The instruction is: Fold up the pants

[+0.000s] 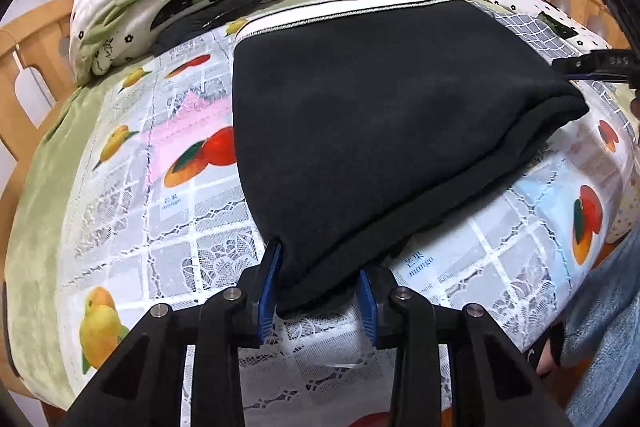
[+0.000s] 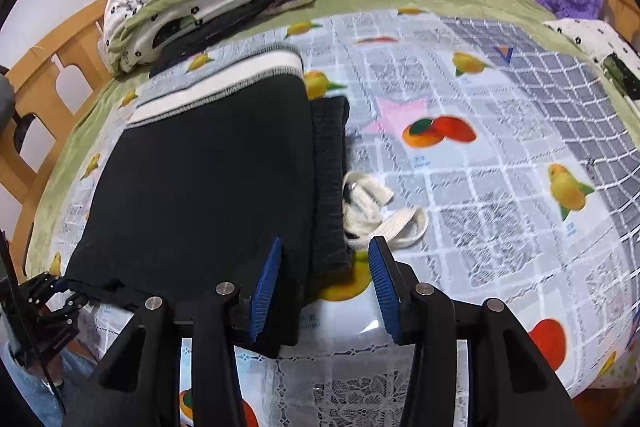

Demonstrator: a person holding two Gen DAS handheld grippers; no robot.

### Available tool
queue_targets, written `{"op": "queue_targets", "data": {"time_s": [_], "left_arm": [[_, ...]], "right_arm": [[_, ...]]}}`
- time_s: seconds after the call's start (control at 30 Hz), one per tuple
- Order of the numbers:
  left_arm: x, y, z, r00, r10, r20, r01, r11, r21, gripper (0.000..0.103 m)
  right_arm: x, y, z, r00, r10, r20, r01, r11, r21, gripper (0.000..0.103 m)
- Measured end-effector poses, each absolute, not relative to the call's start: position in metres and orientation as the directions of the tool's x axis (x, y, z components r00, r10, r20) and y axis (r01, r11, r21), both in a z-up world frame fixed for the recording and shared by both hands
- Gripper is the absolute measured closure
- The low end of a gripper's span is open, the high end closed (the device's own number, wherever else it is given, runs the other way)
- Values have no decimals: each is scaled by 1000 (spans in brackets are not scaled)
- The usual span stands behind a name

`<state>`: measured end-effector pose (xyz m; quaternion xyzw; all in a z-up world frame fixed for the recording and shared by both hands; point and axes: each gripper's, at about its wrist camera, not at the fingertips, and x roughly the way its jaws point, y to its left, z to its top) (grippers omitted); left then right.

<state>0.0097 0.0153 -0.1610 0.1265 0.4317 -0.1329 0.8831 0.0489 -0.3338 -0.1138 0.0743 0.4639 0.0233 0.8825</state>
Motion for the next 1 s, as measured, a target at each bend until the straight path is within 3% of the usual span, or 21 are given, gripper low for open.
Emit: {"op": "queue_targets", "data": {"time_s": [0.17, 0.23, 0.3, 0.4, 0.53, 0.7, 0.77, 0.8, 0.83, 0.87, 0.9, 0.97, 1.0], "left_arm": [[1, 43, -137, 558, -298, -774, 378, 922, -82, 61], [-4, 61, -124, 567, -385, -728, 390, 904, -175, 48], [-4, 72, -114, 587, -419, -693, 374, 899, -227, 43], [15, 72, -105, 598, -408, -690, 343, 908, -239, 43], [68, 56, -88, 594, -290, -751, 252, 953, -170, 43], [106, 53, -79, 675, -232, -701, 188, 972, -141, 43], [110, 58, -94, 691, -237, -683, 142, 971, -192, 43], [111, 61, -103, 687, -236, -687, 114, 969, -219, 43], [115, 63, -115, 661, -230, -714, 75, 967, -242, 43], [118, 63, -119, 642, -230, -731, 64, 966, -249, 43], [120, 63, -123, 632, -233, -739, 61, 966, -252, 43], [120, 64, -119, 660, -207, -722, 54, 972, -230, 43], [118, 65, -115, 676, -205, -708, 55, 972, -229, 43]], "right_arm": [[43, -338, -103, 601, 133, -788, 2, 986, 167, 58], [43, -339, -95, 624, 144, -768, -11, 984, 175, 58], [50, -335, -87, 640, 145, -754, -38, 987, 158, 58], [74, -325, -73, 649, 152, -746, -92, 988, 121, 58], [125, -319, -73, 628, 154, -762, -95, 988, 122, 58], [173, -322, -111, 571, 179, -801, -33, 980, 196, 58], [181, -319, -125, 555, 181, -812, -24, 979, 201, 57], [180, -314, -125, 572, 165, -803, -37, 984, 176, 61], [178, -305, -121, 575, 168, -801, -87, 986, 145, 70], [174, -299, -115, 592, 155, -791, -114, 988, 108, 85], [168, -298, -106, 607, 185, -772, -138, 982, 127, 92], [154, -324, -83, 641, 342, -687, -125, 930, 346, 92], [147, -334, -75, 654, 366, -662, -128, 916, 380, 92]]}}
